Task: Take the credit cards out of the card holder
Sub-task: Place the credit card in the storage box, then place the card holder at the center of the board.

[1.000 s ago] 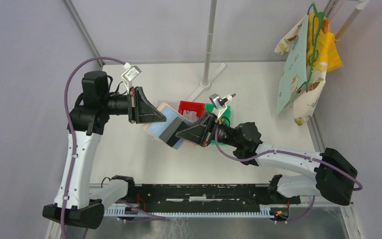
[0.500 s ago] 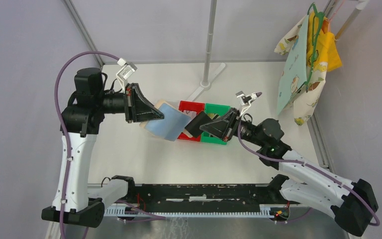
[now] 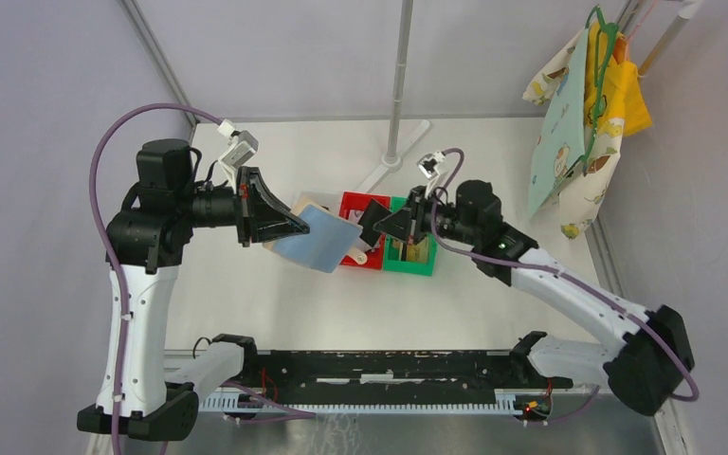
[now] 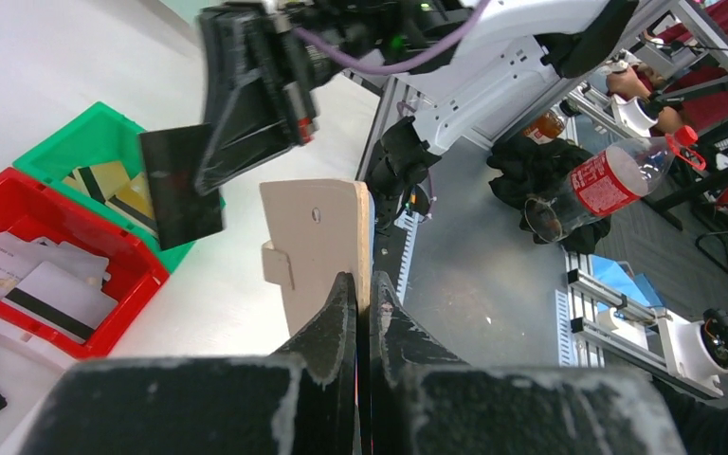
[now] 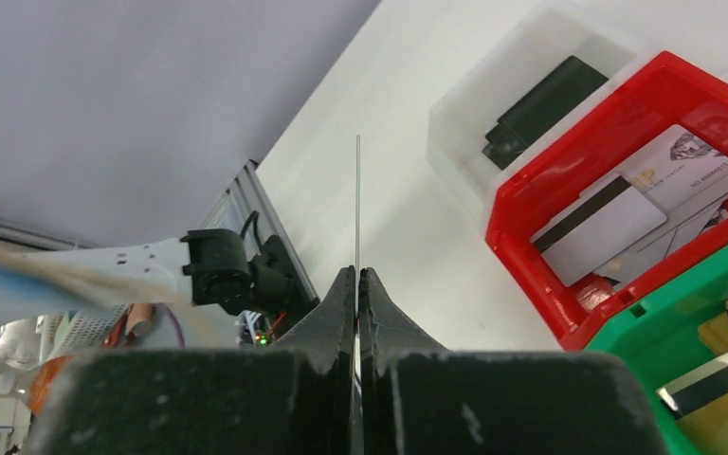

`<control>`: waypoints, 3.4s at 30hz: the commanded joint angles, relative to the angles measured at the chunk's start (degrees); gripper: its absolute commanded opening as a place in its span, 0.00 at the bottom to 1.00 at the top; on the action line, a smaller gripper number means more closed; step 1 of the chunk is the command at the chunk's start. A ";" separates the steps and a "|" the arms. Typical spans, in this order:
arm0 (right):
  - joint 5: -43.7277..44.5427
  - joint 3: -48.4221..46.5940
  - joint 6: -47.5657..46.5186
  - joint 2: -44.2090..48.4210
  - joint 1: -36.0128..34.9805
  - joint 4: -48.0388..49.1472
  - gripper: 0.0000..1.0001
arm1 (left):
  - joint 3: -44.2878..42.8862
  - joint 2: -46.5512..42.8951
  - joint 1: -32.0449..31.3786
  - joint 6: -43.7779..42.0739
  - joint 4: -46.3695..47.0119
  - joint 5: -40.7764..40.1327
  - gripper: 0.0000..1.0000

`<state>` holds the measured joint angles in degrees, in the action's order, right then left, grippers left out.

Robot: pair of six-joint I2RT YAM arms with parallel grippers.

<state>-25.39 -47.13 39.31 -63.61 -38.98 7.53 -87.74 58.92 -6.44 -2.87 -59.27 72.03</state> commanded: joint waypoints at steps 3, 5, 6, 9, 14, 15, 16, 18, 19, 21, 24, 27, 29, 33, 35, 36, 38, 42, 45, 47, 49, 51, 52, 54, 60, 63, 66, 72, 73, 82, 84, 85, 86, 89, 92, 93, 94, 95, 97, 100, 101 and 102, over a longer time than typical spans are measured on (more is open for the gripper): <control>0.14 -13.27 -5.22 -17.84 -0.69 -1.18 0.00 | -2.52 -1.08 0.43 -2.71 -0.06 2.91 0.02; 0.25 -18.87 -5.91 -24.76 -1.35 -2.52 0.00 | -2.37 -1.33 0.45 -2.37 -0.11 3.55 0.02; 0.38 -21.61 -6.01 -28.35 -1.87 -3.12 0.00 | -2.16 -1.53 0.36 -2.36 -0.19 3.86 0.02; 2.49 -31.85 -7.94 -38.17 -4.33 -7.16 0.00 | -1.20 -2.44 0.39 -2.52 -0.17 5.89 0.02; 7.51 -46.13 -8.95 -51.68 -7.32 -14.78 0.00 | -0.28 -3.69 0.32 -2.29 0.76 7.41 0.02; 8.43 -47.52 -8.96 -53.53 -7.57 -15.49 0.00 | -0.12 -3.95 0.37 -2.24 0.88 7.61 0.02; 9.06 -48.51 -8.79 -55.00 -7.88 -15.63 0.00 | 0.02 -4.21 0.35 -2.19 1.13 7.86 0.02; 9.85 -49.91 -8.53 -57.07 -8.30 -15.32 0.00 | 0.19 -4.58 0.35 -1.93 1.72 8.92 0.02; 10.00 -50.72 -8.52 -57.94 -8.50 -15.25 0.00 | 0.26 -4.74 0.36 -1.63 2.18 9.30 0.02; 10.11 -52.48 -8.32 -59.77 -8.72 -15.57 0.00 | 0.58 -5.33 0.37 -0.69 3.62 9.78 0.02; 10.59 -54.12 -8.16 -62.02 -8.78 -16.14 0.04 | 1.91 -6.36 0.30 0.42 6.00 10.61 0.02; 12.39 -54.44 -8.27 -62.53 -8.90 -16.19 0.17 | 2.80 -7.16 0.36 -0.77 6.21 11.15 0.02; 13.26 -54.34 -8.43 -62.07 -9.00 -15.88 0.32 | 3.67 -8.28 0.34 -2.83 6.22 11.37 0.02; 15.14 -52.87 -9.64 -57.44 -9.28 -14.56 0.58 | 4.88 -11.18 0.37 -8.38 6.27 10.24 0.02; 15.62 -51.82 -10.37 -54.01 -9.22 -13.80 0.66 | 5.20 -12.19 0.37 -10.60 6.45 9.48 0.02; 15.59 -51.33 -10.82 -51.91 -9.27 -13.61 0.70 | 5.33 -12.41 0.37 -11.80 6.44 9.45 0.02; 15.40 -49.78 -11.60 -47.34 -9.27 -13.38 0.75 | 5.72 -12.78 0.37 -13.96 6.15 9.49 0.02; 12.48 -42.41 -12.37 -36.38 -9.27 -9.79 0.78 | 6.87 -13.52 0.37 -21.51 3.80 6.85 0.02; 10.89 -34.44 -12.82 -28.38 -9.19 -7.98 0.81 | 8.19 -13.33 0.35 -30.35 -1.29 2.84 0.02; 10.30 -28.67 -12.76 -22.42 -8.75 -4.90 0.81 | 9.34 -11.92 0.31 -34.30 -4.59 0.44 0.02; 10.40 -24.39 -12.60 -17.85 -7.73 -5.09 0.81 | 10.30 -9.28 0.35 -39.67 -10.38 -2.10 0.03; 12.05 -20.91 -13.06 -14.00 -6.57 -6.16 0.82 | 12.20 -5.79 0.29 -44.08 -14.88 -5.78 0.04; 12.97 -19.34 -13.26 -12.08 -5.96 -6.97 0.82 | 13.38 -3.84 0.29 -46.28 -16.99 -7.66 0.04; 14.23 -16.39 -13.14 -9.00 -3.97 -7.44 0.83 | 15.98 0.03 0.19 -51.56 -20.98 -11.99 0.05; 17.13 -9.57 -12.49 -2.58 1.47 -11.92 0.84 | 23.24 6.99 0.19 -53.75 -18.32 -20.35 0.02; 17.64 -7.13 -12.22 -0.74 4.05 -13.09 0.85 | 28.62 7.10 -0.25 -52.44 -11.50 -26.16 0.02; 17.10 -4.73 -11.19 0.96 6.72 -12.72 0.85 | 34.32 7.00 -1.21 -50.97 -2.15 -35.16 0.02; 16.34 -3.15 -11.11 2.55 9.25 -13.14 0.87 | 40.81 6.78 -1.69 -48.16 14.92 -48.77 0.02; 16.25 -2.99 -11.10 2.68 9.60 -13.23 0.88 | 41.76 6.61 -1.83 -48.02 17.42 -50.71 0.02; 16.62 -1.06 -10.44 4.66 12.91 -13.98 0.98 | 48.39 3.66 -2.67 -43.97 28.47 -56.08 0.22; 17.93 -0.60 -10.74 5.36 13.56 -14.46 0.98 | 46.71 2.87 -2.63 -44.35 23.10 -51.59 0.34; 19.52 -0.51 -11.09 5.59 13.82 -14.99 0.98 | 45.89 2.14 -2.63 -45.14 19.80 -48.94 0.38; 21.43 -0.50 -11.77 5.93 13.89 -15.69 0.98 | 45.29 1.33 -2.64 -46.16 16.75 -46.03 0.42; 27.24 -0.09 -12.95 6.70 14.22 -17.44 0.98 | 43.26 -1.55 -2.62 -51.42 6.85 -37.51 0.51; 32.11 0.76 -13.13 7.05 14.95 -19.11 0.98 | 40.55 -2.94 -2.65 -56.36 -1.49 -32.98 0.56; 33.55 1.18 -13.04 7.17 15.26 -19.49 0.98 | 39.78 -2.96 -2.52 -55.41 -1.78 -32.94 0.58; 34.76 1.62 -12.82 7.31 15.56 -19.77 0.98 | 39.03 -2.90 -2.36 -53.96 -1.10 -33.38 0.59; 36.19 2.00 -12.58 7.49 15.77 -20.11 0.98 | 38.19 -2.65 -1.91 -52.05 0.16 -34.02 0.60; 38.95 2.98 -12.37 8.05 16.25 -20.32 0.98 | 36.83 -2.27 -0.18 -47.35 4.67 -35.98 0.63; 43.45 4.41 -13.04 9.08 17.04 -20.68 0.98 | 35.15 -0.77 4.81 -41.71 11.24 -36.66 0.66; 45.66 4.95 -13.37 9.36 17.14 -20.92 0.98 | 34.34 0.37 8.40 -40.44 12.35 -35.57 0.76; 47.94 5.51 -13.77 9.57 17.27 -20.98 0.98 | 34.03 1.55 10.07 -38.34 14.32 -34.89 0.86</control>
<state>11.84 -42.94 27.05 -56.36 -22.46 -14.17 -49.87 57.65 -3.49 -49.65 -53.25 34.30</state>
